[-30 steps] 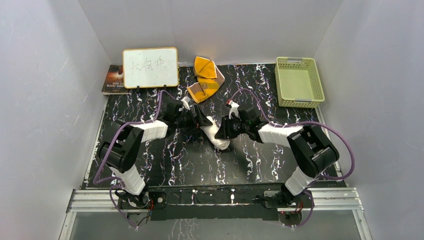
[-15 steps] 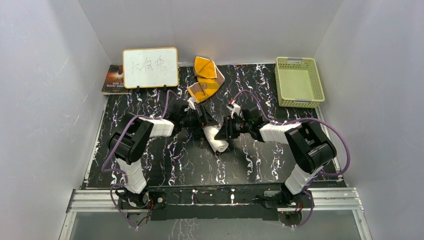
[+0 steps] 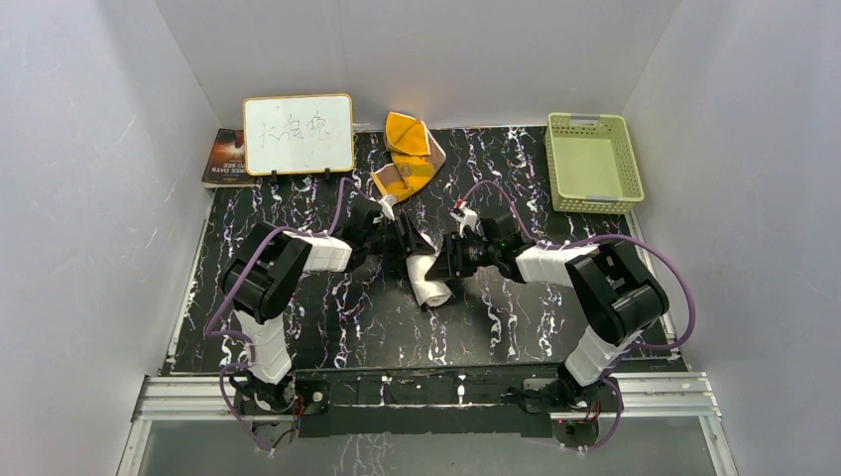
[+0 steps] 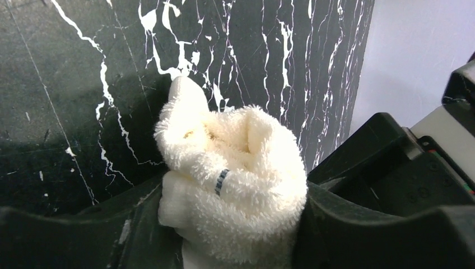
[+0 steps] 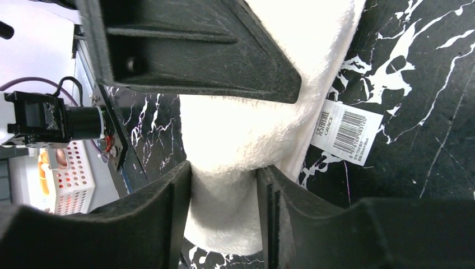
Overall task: Roll the towels
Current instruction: Roll the towel at the center of the board, then pick up the towel at the center of the board.
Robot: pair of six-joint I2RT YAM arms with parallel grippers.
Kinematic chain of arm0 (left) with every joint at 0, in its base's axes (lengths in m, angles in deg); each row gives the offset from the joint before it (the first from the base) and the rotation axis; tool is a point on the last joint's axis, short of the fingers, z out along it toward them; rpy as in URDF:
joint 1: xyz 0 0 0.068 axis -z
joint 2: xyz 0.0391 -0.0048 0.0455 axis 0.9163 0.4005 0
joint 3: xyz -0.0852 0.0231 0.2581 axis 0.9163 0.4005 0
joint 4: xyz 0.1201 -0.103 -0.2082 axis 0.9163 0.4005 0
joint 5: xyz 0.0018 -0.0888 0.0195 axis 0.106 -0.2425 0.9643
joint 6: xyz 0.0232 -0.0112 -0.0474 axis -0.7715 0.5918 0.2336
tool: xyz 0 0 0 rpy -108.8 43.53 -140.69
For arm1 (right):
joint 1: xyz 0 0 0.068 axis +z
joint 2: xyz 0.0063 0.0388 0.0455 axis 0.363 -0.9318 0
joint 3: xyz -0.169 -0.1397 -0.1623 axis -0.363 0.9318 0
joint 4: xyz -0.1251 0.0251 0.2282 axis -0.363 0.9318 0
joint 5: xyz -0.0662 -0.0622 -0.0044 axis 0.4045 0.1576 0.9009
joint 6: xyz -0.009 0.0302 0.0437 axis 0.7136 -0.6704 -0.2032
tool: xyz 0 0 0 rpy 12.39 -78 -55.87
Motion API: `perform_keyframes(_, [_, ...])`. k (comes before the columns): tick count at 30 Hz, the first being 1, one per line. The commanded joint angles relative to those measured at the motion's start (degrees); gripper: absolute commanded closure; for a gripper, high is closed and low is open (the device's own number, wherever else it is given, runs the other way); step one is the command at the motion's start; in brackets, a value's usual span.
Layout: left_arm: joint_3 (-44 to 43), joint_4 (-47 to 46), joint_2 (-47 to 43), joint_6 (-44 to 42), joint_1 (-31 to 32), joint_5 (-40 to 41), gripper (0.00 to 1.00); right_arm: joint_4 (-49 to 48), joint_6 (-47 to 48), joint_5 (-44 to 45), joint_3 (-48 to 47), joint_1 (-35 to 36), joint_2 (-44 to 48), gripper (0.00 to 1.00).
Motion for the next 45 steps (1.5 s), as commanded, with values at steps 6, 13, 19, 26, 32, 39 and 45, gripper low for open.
perform_keyframes(6, [-0.06,-0.61,-7.34,-10.60,0.27,-2.68,0.53,-0.14,6.48,8.60,1.67,-1.51,17.24,0.02])
perform_keyframes(13, [-2.10,-3.08,-14.23,-14.86,-3.72,-14.52,0.54,-10.00,-1.16,10.86,8.21,-5.85,27.76,0.02])
perform_keyframes(19, [-7.92,-3.88,-15.44,-13.17,-6.24,-31.40,0.53,-12.11,1.13,-0.23,6.64,-6.09,26.35,0.02])
perform_keyframes(26, [-12.36,-9.40,-16.03,-6.09,-6.27,-43.14,0.52,-23.61,-2.28,-15.25,6.85,-6.09,23.20,0.02])
perform_keyframes(32, [-12.74,-14.78,-16.68,-0.45,-6.27,-45.84,0.52,-20.89,1.24,-15.27,4.10,-5.98,22.74,0.02])
perform_keyframes(39, [-11.70,-23.36,-15.88,5.92,-5.71,-45.74,0.52,-19.92,1.67,-15.56,1.83,-2.25,20.50,0.02])
perform_keyframes(45, [-11.09,-25.87,-14.55,7.07,-5.04,-45.64,0.53,-21.26,0.51,-14.90,1.74,2.02,19.76,0.02])
